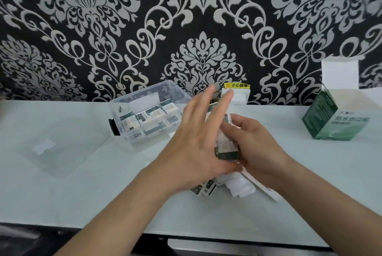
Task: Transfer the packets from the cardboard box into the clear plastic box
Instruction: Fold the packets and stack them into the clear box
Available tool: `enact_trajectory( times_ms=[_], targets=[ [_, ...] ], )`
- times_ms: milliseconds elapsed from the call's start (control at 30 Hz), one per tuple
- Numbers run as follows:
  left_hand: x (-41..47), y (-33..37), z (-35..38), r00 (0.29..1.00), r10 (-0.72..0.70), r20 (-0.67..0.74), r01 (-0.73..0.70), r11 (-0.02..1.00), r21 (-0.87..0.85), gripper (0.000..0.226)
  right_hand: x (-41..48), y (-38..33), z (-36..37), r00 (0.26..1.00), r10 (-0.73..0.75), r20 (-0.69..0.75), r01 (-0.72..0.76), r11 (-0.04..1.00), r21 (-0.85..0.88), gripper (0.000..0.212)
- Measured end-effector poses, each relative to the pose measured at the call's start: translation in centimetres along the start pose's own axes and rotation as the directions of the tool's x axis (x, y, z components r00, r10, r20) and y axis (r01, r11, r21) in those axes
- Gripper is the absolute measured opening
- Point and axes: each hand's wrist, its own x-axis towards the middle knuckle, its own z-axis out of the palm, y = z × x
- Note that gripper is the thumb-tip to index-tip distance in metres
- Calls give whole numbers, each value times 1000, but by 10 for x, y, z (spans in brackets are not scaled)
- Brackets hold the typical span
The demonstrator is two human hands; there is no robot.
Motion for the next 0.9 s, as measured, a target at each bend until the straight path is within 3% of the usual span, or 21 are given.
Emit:
enact_trajectory(
  times_ms=[67,133,200,300,367,433,500,567,633,667,767,900],
  targets=[
    [3,-3,-2,998,20,55,-28,989,143,124,-1,-3,-1,999,-41,20,43,995,-88,21],
    [5,-7,0,999,41,23,-45,976,214,113,0,-5,-1,995,-96,30,100,980,-170,23],
    [6,-11,2,997,58,-40,-52,987,151,94,1,-6,-2,991,-123,48,130,973,-191,23],
    [6,-15,6,986,105,-129,-105,994,8,72,3,-9,-7,989,4,147,-9,999,32,21],
    [6,-13,8,981,145,-132,-147,989,-2,73,5,-11,-11,966,94,241,-128,983,132,17],
    [4,-10,7,988,143,-62,-146,988,-47,89,8,-14,-15,955,126,268,-174,971,165,17],
    [5,-9,-2,999,35,18,-32,988,-152,100,12,-17,-21,963,122,240,-162,974,156,18],
    [6,-14,-10,998,-70,-4,68,985,-158,81,17,-20,-30,983,118,142,-133,986,104,22],
    [7,-18,-10,993,-121,15,121,993,-11,48,20,-21,-42,997,82,12,-82,997,3,23],
    [6,-16,-6,988,-135,69,126,985,113,43,20,-21,-46,997,63,-37,-65,997,-51,23],
    [2,-11,19,948,-195,253,77,908,412,69,17,-20,-52,994,64,-87,-78,984,-161,22],
    [3,-13,20,935,-216,280,89,910,404,74,14,-13,-51,990,141,-4,-137,956,-261,26]
  ],
)
